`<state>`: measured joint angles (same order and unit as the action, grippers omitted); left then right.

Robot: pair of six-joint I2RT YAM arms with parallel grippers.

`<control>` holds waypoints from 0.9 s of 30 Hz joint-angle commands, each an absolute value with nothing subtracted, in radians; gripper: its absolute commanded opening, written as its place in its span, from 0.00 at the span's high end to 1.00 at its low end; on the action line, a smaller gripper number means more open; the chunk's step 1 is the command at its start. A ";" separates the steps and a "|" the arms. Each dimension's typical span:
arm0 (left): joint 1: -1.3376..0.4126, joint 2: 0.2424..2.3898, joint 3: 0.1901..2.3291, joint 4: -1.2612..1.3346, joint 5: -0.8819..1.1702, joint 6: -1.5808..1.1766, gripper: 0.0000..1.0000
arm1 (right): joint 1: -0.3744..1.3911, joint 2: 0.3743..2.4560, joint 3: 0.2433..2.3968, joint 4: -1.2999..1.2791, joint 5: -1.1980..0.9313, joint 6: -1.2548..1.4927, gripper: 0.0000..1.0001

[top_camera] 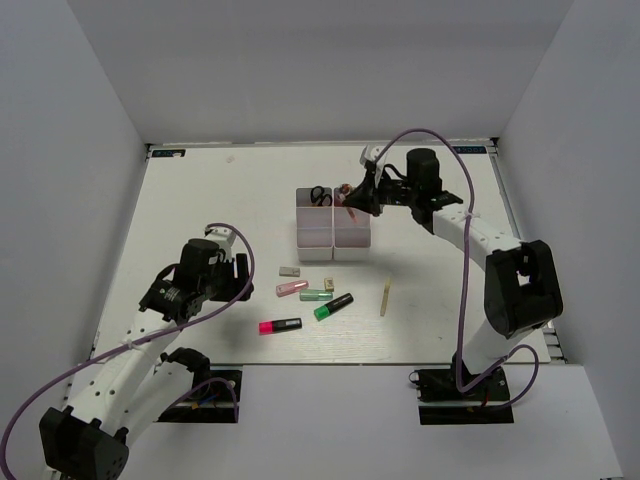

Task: Sort the stationery into containers
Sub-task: Place the pen in the storage box, then pick up the pen from the center of the board.

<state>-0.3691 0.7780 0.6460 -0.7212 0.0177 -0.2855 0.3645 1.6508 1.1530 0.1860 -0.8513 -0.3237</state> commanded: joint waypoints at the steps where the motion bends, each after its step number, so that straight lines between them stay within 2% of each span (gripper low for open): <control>1: -0.364 0.775 0.643 -0.701 0.032 -0.279 0.24 | 0.353 1.631 1.125 0.241 -0.907 -0.465 1.00; 8: -0.364 0.775 0.643 -0.701 0.038 -0.281 0.24 | 0.350 1.634 1.089 0.193 -0.824 -0.650 1.00; 16: -0.362 0.778 0.644 -0.701 0.040 -0.281 0.26 | 0.345 1.637 1.100 0.184 -0.811 -0.638 1.00; 17: -0.362 0.776 0.644 -0.698 0.040 -0.278 0.26 | 0.345 1.640 1.103 0.170 -0.810 -0.643 0.98; 18: -0.362 0.776 0.644 -0.701 0.041 -0.278 0.26 | 0.342 1.643 1.103 0.144 -0.807 -0.658 0.77; 19: -0.362 0.776 0.643 -0.701 0.040 -0.278 0.26 | 0.342 1.643 1.101 0.144 -0.807 -0.658 0.66; 21: -0.362 0.772 0.644 -0.701 0.043 -0.278 0.26 | 0.345 1.632 1.082 0.141 -0.796 -0.666 0.54; 27: -0.362 0.779 0.643 -0.696 0.054 -0.279 0.26 | 0.345 1.598 1.097 0.085 -0.785 -0.626 0.49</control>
<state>-0.3683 0.7784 0.6456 -0.7170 0.0349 -0.2855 0.3477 1.6489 1.0832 0.1188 -0.7898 -0.6373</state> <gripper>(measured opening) 0.746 0.507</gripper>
